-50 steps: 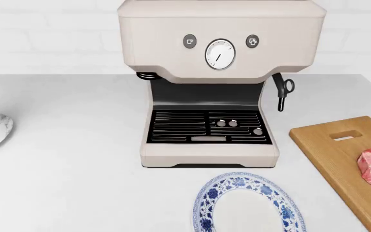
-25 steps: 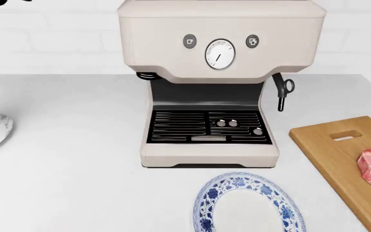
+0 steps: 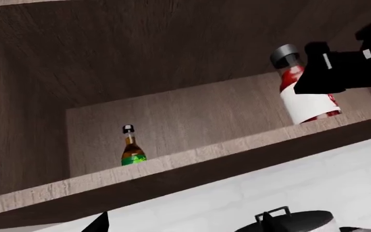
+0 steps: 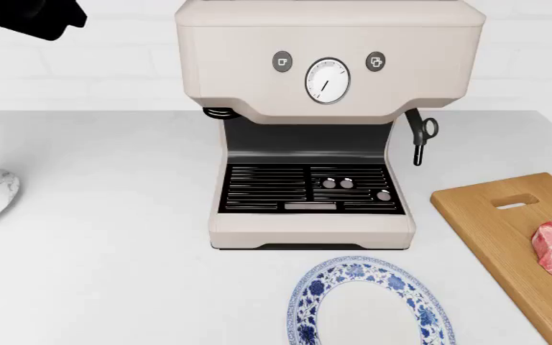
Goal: Pick the pork chop from the plate and place it on the cutting board. Then pick the condiment bottle from the cabinet and place it next to the cutting board.
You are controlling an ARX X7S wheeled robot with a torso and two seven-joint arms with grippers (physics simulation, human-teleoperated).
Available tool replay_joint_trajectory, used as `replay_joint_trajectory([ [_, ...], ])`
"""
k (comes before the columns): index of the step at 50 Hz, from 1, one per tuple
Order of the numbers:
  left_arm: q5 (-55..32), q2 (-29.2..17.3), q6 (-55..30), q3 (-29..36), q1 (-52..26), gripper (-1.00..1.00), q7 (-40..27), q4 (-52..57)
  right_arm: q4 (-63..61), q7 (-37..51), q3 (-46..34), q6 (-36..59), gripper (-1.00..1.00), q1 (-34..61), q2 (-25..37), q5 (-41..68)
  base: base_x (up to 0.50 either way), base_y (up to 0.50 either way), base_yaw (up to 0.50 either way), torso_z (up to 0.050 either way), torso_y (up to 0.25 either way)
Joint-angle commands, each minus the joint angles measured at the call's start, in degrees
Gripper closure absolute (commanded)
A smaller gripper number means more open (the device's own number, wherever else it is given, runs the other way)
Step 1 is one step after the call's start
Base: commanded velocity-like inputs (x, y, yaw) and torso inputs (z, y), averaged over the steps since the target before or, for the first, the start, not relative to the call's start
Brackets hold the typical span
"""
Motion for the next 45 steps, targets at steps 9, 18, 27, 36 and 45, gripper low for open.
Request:
replay_joint_trajectory([
  [9,-5.7,0.7,1.7,-3.2,2.1,-1.0,1.0,-1.0,-1.3,1.3,0.1,1.2,-1.0,0.0,0.0,1.6,0.0,0.0,0.0,0.0,0.0],
  [18,-5.2,0.7,3.7,-4.2,3.4,-1.0,2.5,-0.6,-1.3,1.0,0.0,0.5,-1.0,0.0,0.0,1.4,0.0,0.0,0.0,0.0,0.0],
  [27,-0.2,-0.2,6.0,-3.2,4.7,-1.0,4.6,0.2,-0.6,0.6,-1.4,-0.3,-1.0,0.0,0.0,2.9,0.0,0.0,0.0,0.0,-0.121],
  [36,-0.6,0.1,7.0,-3.5,5.1,-1.0,5.4,-0.2,-0.3,-0.8,-1.9,-0.6,-1.0,0.0,0.0,2.2,0.0,0.0,0.0,0.0,-0.056],
  [45,-0.4,-0.2,7.4,-3.4,5.4,-1.0,5.8,-0.2,-1.8,-3.8,-4.9,-1.5,1.0,0.0,0.0,1.4,0.0,0.0,0.0,0.0,0.0],
])
